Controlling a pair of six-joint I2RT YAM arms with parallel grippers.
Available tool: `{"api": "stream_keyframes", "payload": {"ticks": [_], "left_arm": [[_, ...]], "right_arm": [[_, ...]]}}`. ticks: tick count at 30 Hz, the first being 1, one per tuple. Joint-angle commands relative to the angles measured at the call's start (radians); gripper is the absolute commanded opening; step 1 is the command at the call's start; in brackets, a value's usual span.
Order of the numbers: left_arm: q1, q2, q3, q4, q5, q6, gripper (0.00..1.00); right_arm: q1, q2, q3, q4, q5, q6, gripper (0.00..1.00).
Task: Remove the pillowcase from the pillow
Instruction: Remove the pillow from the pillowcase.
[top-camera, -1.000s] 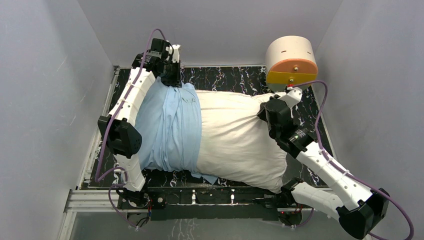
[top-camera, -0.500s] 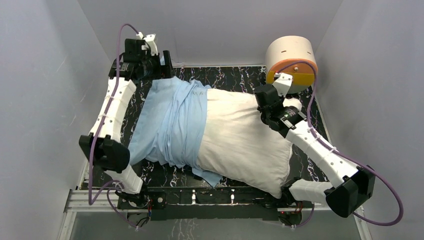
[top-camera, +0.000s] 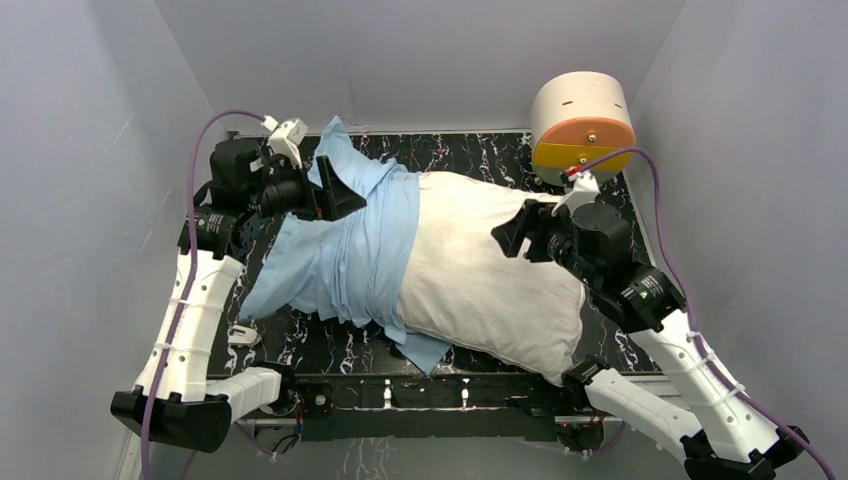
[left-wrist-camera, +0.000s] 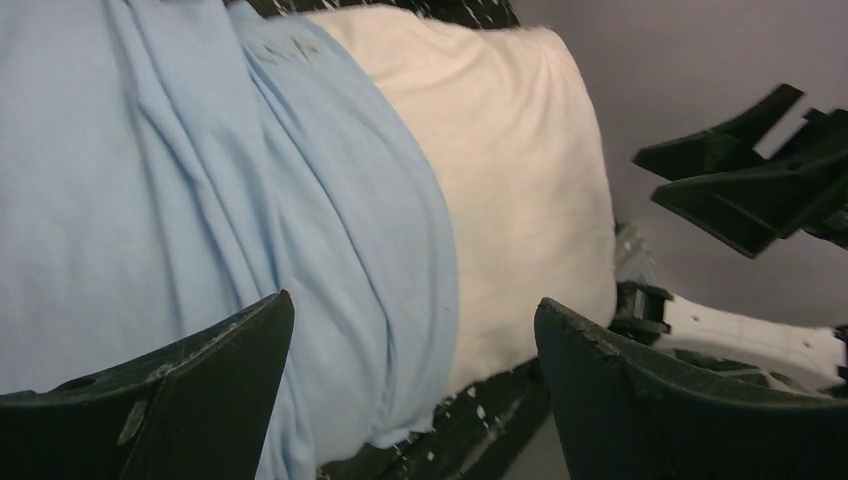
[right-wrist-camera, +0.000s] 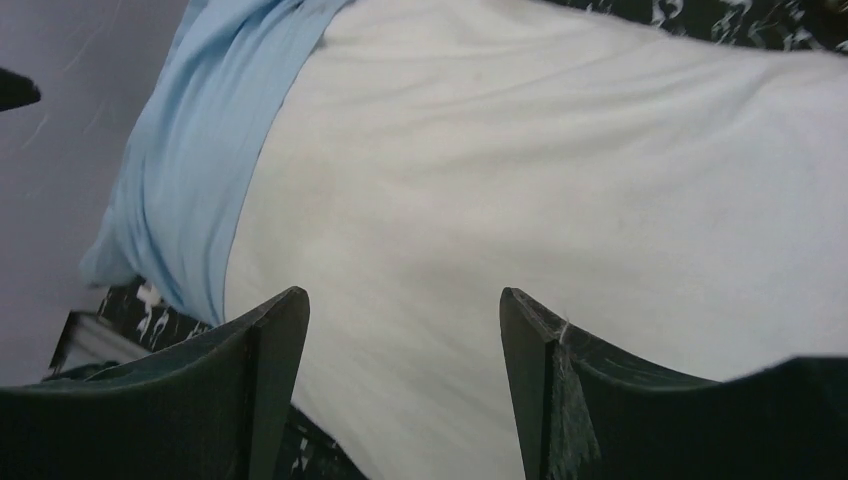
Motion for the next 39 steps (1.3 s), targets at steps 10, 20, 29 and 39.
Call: {"api": "stream_keyframes", "payload": {"ticks": [10,20,29,39], "left_arm": [[-0.372,-0.001,-0.108,-0.157,-0.512,-0.18,0.83],[-0.721,0.3,-0.06,-0.273,-1.343,-0.179,0.64],[-0.49,-0.063,-0.265,-0.149,-1.32,-0.163,0.37],[-0.389,-0.264,-0.313,-0.109,-0.839,-0.131,0.88]], "right_arm": [[-0.002,0.116,-0.09,-0.214,-0.057,0.058,0.8],[0.002,0.217,-0.154,-0.145,0.114,0.138,0.45],[-0.002,0.22,-0.176,-0.116,0.325,0.211,0.06],[-0.003,0.126,-0.098,0.071,-0.089,-0.01,0.39]]}}
